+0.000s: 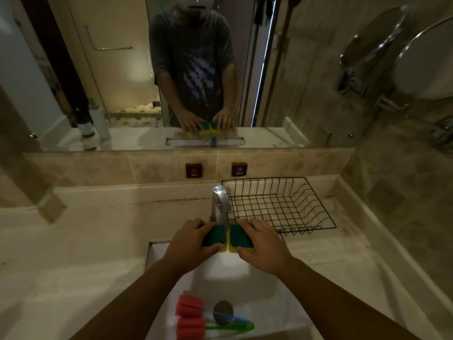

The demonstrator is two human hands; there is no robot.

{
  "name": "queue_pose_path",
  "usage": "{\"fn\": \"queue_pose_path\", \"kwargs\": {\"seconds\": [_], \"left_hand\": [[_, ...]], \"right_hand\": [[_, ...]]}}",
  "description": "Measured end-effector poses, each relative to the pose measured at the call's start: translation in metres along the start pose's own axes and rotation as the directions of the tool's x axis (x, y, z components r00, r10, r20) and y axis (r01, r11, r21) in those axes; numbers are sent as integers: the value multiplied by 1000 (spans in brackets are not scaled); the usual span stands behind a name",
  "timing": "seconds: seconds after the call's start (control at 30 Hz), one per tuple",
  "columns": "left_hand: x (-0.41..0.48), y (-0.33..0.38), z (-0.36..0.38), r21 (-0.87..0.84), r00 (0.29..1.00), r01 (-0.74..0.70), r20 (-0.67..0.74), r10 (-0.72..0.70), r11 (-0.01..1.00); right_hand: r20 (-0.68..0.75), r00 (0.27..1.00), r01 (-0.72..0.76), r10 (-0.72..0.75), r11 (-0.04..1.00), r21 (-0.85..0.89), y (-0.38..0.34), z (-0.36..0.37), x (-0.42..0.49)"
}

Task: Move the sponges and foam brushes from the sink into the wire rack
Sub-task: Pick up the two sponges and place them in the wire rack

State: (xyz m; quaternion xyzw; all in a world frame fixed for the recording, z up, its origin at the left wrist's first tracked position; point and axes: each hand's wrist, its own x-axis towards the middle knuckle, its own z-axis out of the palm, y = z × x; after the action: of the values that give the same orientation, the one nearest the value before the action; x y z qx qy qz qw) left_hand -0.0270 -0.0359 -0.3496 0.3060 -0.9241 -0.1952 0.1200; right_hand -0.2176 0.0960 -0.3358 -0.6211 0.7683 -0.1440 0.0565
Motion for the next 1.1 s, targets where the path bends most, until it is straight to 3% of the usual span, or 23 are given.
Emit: {"fn": "queue_pose_path", "kwargs": {"seconds": [0.2,0.63,1.1], "left_hand": [[16,11,4,89,999,-36,-8,36,995],[66,56,15,69,994,-80,-70,85,994],[165,100,54,94,999,-9,38,5,996]], "right_hand": [[-1,1000,6,-6,999,-36,8,-7,2],[-12,1000,15,-16,998,-62,67,-40,16],[76,995,61,-58,997,-40,188,-47,74]]}}
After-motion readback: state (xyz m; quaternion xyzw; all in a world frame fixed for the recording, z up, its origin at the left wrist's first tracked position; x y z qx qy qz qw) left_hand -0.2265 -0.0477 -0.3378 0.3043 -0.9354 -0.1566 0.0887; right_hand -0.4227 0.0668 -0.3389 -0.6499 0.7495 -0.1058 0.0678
